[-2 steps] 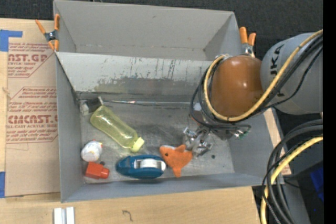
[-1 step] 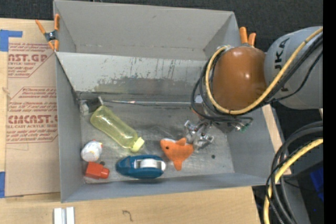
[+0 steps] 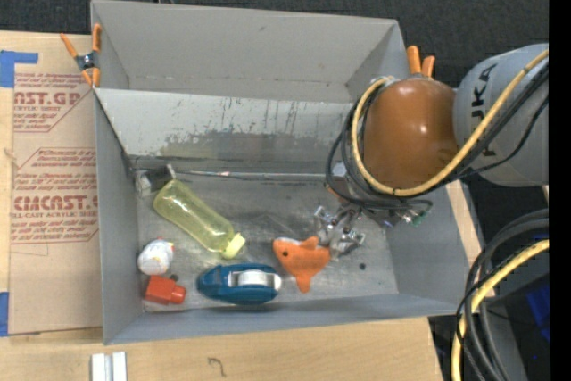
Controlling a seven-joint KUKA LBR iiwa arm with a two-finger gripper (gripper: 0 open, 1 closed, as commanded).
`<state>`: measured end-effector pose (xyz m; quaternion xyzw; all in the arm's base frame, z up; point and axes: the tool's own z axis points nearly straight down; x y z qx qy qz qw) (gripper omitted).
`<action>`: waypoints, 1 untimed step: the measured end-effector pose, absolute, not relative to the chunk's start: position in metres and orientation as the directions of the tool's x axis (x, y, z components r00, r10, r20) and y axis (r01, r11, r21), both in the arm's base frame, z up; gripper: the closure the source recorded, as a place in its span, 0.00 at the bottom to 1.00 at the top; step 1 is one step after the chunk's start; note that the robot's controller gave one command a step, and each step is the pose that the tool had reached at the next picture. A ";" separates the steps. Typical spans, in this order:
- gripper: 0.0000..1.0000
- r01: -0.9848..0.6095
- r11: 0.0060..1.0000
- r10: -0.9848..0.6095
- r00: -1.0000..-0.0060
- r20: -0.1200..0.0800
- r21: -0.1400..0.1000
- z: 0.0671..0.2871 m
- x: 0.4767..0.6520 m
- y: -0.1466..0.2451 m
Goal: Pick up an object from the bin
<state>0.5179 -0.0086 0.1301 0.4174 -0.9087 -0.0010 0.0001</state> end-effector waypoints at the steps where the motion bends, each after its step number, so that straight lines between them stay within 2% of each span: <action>1: 1.00 -0.783 0.622 -0.783 -0.622 -0.002 0.001 0.141 0.523 0.002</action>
Offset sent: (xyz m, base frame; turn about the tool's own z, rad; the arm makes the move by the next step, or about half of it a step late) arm -0.0042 0.0104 0.0121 -0.0209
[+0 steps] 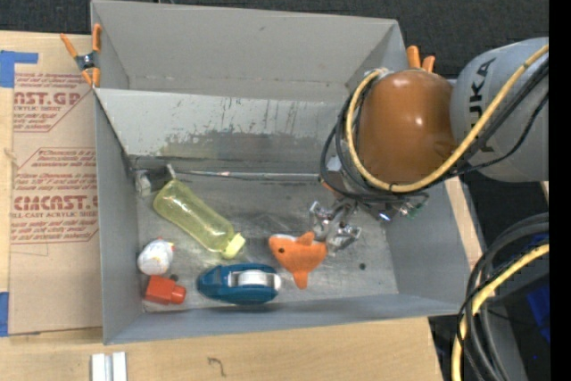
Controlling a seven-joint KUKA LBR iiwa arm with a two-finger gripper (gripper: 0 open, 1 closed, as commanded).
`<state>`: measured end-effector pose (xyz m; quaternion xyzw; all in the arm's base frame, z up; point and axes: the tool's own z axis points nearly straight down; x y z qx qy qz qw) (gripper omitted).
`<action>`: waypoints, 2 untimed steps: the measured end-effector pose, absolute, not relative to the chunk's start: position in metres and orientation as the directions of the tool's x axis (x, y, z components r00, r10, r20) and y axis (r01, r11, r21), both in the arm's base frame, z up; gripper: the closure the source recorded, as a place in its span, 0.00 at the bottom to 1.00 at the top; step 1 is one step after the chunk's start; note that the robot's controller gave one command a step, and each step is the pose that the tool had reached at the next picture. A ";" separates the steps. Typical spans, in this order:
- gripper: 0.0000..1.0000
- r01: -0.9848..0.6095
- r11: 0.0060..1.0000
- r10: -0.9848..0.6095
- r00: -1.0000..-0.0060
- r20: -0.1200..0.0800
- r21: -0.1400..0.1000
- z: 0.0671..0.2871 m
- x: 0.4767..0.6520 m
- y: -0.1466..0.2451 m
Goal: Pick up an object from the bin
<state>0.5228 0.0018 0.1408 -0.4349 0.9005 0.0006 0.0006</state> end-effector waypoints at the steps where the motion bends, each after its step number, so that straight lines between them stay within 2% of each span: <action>1: 1.00 -0.779 0.627 -0.779 -0.627 -0.002 0.001 0.142 0.519 0.004; 2: 1.00 -0.770 0.639 -0.770 -0.639 -0.001 0.001 0.163 0.523 0.007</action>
Offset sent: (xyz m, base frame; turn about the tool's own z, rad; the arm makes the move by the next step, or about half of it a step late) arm 0.0026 0.0065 0.0293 0.0247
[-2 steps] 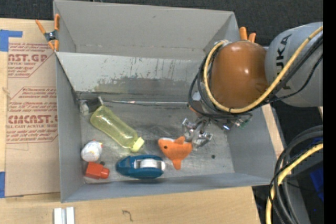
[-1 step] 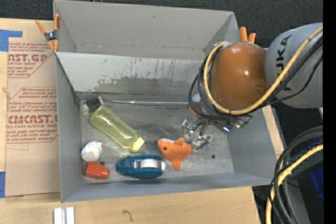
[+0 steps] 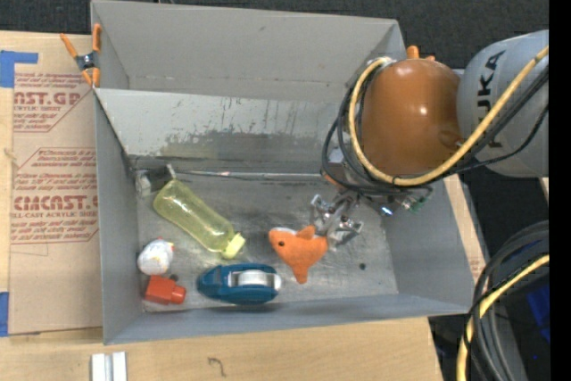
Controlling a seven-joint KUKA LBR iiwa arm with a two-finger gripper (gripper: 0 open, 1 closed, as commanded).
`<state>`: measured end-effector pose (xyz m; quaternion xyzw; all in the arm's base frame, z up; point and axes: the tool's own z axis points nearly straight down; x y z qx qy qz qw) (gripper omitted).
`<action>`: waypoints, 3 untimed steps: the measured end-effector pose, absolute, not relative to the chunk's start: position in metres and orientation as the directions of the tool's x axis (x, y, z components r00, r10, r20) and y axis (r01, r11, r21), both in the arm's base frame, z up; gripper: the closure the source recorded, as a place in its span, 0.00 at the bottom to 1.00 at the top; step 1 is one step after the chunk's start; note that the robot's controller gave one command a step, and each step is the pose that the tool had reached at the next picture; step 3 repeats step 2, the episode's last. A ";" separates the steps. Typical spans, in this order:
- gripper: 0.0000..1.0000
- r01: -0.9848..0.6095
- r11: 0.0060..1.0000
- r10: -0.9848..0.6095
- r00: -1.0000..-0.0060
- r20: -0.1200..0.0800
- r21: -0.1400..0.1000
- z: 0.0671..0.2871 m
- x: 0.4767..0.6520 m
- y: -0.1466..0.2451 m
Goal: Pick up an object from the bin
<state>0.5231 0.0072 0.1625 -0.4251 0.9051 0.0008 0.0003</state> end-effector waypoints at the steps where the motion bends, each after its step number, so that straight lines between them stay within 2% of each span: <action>1: 1.00 -0.768 0.641 -0.768 -0.641 -0.005 -0.002 0.163 0.522 0.006; 2: 1.00 -0.732 0.681 -0.732 -0.681 -0.003 0.000 0.141 0.550 0.008; 3: 1.00 -0.732 0.681 -0.732 -0.681 -0.003 0.000 0.141 0.550 0.008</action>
Offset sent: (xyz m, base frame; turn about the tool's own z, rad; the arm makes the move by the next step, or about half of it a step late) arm 0.0588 0.0015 -0.0427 0.1106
